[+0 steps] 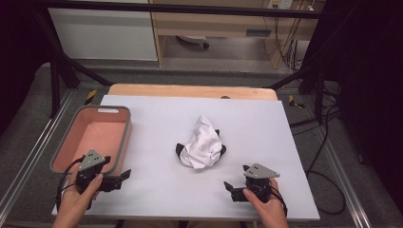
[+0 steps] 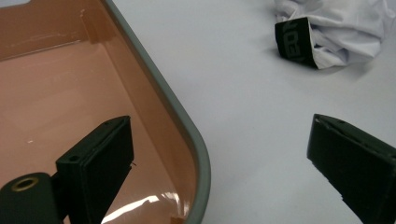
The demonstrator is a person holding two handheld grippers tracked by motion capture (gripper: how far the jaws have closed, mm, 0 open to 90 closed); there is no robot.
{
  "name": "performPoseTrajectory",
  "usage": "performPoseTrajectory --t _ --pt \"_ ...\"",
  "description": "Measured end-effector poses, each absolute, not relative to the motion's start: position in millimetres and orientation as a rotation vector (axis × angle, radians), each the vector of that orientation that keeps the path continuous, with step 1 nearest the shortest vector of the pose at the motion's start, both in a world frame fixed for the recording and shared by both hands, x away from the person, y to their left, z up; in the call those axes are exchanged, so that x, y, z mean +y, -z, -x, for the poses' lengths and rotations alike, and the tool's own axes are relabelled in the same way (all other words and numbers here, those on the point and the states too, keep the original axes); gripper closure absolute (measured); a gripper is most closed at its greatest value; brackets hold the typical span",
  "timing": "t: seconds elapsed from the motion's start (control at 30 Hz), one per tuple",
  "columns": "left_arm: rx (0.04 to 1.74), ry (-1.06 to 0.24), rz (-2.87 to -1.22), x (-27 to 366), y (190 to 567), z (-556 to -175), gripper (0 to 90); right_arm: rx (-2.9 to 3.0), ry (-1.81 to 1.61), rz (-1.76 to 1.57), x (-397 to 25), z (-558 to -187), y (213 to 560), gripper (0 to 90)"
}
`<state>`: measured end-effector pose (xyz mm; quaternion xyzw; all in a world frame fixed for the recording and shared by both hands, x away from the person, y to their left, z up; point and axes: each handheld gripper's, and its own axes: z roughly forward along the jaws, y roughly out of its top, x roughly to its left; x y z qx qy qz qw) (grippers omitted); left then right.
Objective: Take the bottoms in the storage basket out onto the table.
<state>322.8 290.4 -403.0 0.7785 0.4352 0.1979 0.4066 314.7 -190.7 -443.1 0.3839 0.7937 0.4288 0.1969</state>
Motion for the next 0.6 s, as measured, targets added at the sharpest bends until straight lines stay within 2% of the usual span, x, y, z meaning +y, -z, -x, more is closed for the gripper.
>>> performPoseTrajectory --t 0.6 --pt "1.135 -0.469 -1.979 288 404 -313 7.4 2.219 -1.182 -1.074 -191 -314 444 7.2"
